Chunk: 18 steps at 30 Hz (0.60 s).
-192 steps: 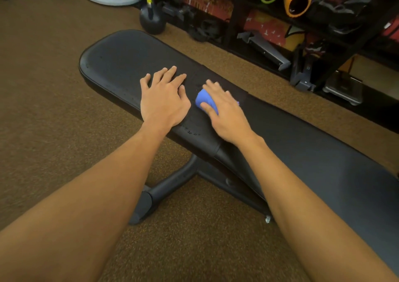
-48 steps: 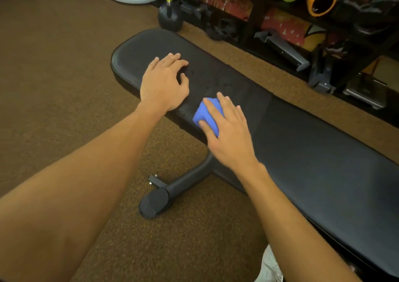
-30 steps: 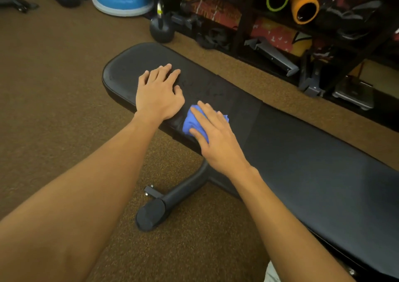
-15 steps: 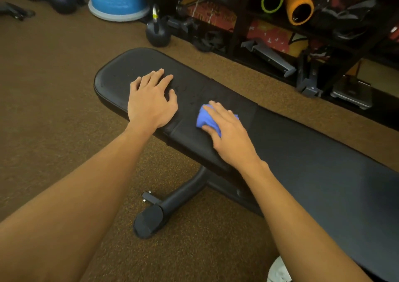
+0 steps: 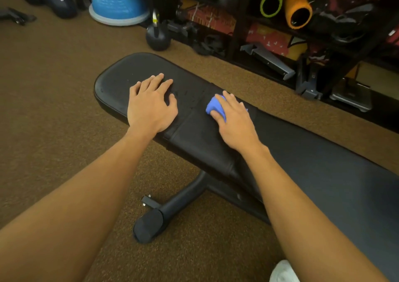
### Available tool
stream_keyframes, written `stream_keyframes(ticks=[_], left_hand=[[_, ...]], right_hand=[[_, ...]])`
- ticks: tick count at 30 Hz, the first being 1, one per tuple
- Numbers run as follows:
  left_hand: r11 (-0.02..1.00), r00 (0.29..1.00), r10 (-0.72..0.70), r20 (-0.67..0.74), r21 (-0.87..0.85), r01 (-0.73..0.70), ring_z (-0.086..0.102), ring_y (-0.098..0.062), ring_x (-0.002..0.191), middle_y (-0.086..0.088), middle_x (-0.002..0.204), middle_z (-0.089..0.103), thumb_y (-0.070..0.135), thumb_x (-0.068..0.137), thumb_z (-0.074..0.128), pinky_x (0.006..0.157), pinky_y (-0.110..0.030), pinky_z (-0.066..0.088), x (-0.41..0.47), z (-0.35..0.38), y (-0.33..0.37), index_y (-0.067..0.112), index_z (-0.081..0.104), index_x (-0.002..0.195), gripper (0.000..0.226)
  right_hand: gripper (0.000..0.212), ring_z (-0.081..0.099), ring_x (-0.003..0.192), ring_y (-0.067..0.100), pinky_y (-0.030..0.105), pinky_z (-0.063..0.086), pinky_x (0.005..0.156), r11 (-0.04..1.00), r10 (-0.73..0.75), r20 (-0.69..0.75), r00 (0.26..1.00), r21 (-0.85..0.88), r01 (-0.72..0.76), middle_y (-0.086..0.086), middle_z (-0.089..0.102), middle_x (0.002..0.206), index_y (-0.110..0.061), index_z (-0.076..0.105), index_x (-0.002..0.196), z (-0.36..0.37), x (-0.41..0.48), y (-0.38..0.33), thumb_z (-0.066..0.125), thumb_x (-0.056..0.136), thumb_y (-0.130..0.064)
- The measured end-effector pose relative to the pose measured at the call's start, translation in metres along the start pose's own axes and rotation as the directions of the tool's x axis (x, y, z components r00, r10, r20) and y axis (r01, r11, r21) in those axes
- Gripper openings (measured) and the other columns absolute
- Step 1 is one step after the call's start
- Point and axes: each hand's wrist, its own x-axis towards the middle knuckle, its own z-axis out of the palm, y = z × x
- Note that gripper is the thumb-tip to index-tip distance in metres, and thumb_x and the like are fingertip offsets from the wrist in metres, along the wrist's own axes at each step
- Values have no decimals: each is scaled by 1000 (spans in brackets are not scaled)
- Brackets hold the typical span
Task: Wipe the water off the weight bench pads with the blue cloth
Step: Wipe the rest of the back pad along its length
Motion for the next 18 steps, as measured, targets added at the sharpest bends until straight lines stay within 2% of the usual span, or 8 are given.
stream_keyframes(ticks=[1,3,7,9,12,14,16,18], left_hand=[[1000,1000,0,2,1,0,31,-19,159,3,170,42,52,105,36,130,-48,21,0,0,0,33,52,158,59],[1000,1000,-6,5,6,6,31,-18,159,4,170,42,53,105,36,130,-47,21,0,0,0,33,52,158,59],[1000,1000,-7,-2,6,7,32,-18,159,4,169,43,52,105,36,129,-47,21,0,3,-1,33,52,157,58],[1000,1000,-6,1,6,6,31,-18,160,4,170,42,53,105,36,129,-47,21,0,4,-1,34,52,158,58],[1000,1000,-7,6,8,7,30,-18,160,4,170,42,53,106,34,130,-48,21,1,2,0,34,51,158,59],[1000,1000,-8,8,13,8,30,-18,160,5,170,41,53,106,35,130,-47,20,1,2,1,34,51,158,58],[1000,1000,-14,8,20,14,30,-18,160,5,170,42,52,105,36,129,-47,20,2,2,1,34,51,158,57],[1000,1000,-12,4,21,12,31,-18,159,4,170,42,51,106,38,129,-47,21,2,2,1,33,51,158,57]], right_hand=[[58,9,163,21,41,3,131,999,29,-18,999,-28,-29,2,18,175,-23,30,165,5,7,-9,41,112,-44],[59,6,163,22,42,1,131,999,-13,-27,1000,-39,12,3,15,176,-22,29,166,11,10,-25,39,112,-44],[57,12,162,12,35,4,132,963,-268,88,960,37,265,-6,23,174,-29,34,164,0,-8,-9,47,110,-45],[57,15,161,11,38,9,133,971,-237,77,968,21,236,-7,26,173,-30,36,163,-8,-4,9,49,109,-45],[57,13,162,20,43,9,131,999,-21,8,1000,-29,21,0,23,174,-25,34,164,-3,24,7,44,111,-44],[57,11,162,26,45,8,130,996,47,-22,999,-81,-49,5,19,175,-22,31,165,7,39,-12,39,113,-44],[57,9,163,26,44,5,130,996,-2,-8,1000,-86,2,5,17,175,-22,29,166,11,40,-23,38,113,-42],[56,10,162,19,38,3,131,991,-133,55,990,-17,134,-1,19,175,-27,31,165,4,24,-15,43,112,-41]])
